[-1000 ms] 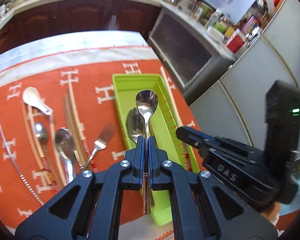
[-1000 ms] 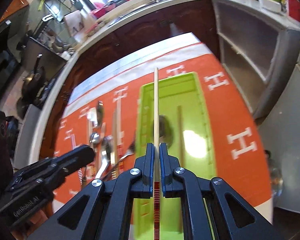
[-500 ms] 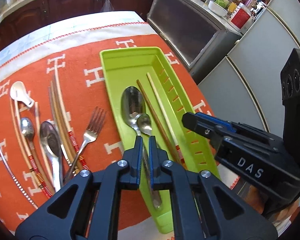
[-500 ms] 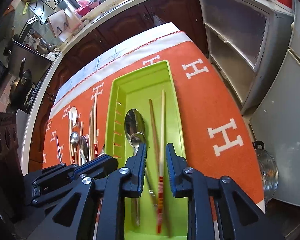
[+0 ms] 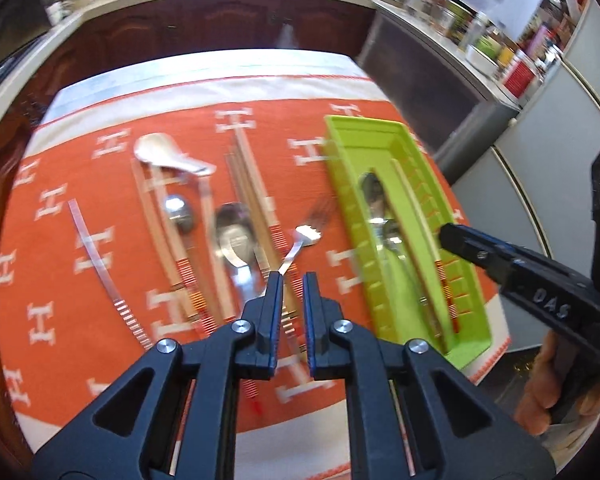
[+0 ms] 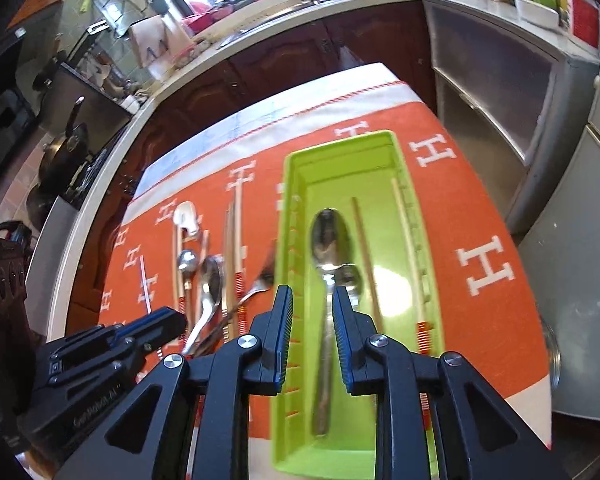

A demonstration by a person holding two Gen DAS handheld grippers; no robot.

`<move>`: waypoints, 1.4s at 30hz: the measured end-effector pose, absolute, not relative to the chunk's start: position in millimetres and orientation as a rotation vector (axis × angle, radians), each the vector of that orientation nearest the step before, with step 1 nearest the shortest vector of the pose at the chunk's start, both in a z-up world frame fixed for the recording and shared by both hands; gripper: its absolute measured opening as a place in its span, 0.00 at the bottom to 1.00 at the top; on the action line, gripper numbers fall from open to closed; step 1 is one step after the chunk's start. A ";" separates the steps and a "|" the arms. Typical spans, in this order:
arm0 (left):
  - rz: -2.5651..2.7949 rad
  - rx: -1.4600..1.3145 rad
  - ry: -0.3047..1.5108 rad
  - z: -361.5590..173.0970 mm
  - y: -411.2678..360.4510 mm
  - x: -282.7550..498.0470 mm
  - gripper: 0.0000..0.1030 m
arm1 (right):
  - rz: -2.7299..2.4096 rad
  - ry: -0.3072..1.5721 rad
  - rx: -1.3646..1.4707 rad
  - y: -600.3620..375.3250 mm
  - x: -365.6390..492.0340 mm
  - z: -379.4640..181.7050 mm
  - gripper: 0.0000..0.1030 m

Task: Organize utensils
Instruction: 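Move both tools back and lower the right tool onto a steel chopstick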

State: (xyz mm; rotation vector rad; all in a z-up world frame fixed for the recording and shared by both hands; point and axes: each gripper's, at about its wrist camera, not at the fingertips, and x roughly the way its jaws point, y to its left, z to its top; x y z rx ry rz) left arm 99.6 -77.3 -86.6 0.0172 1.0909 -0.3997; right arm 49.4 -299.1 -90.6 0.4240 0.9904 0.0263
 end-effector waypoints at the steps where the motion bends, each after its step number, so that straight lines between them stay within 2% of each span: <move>1: -0.385 0.010 1.091 -86.9 -69.6 98.2 0.07 | 0.035 0.985 0.408 -290.8 47.7 -86.6 0.20; 14: -0.204 -0.053 1.013 -75.9 32.3 75.0 0.07 | 0.171 0.964 0.272 -192.7 40.6 -43.7 0.20; 25: -0.113 -0.132 0.997 -80.9 97.9 73.0 0.08 | 0.283 1.008 0.195 -110.5 57.0 -36.9 0.20; 27: -0.090 -0.135 0.997 -85.5 108.8 73.6 0.08 | 0.306 1.012 0.177 -93.6 64.6 -37.2 0.23; 29: -0.063 -0.145 1.004 -92.5 121.3 77.1 0.08 | 0.330 1.024 0.168 -81.2 73.6 -40.3 0.26; 42: 0.019 -0.234 1.091 -147.1 176.1 112.1 0.08 | 0.449 1.148 0.044 -0.3 154.6 -114.6 0.26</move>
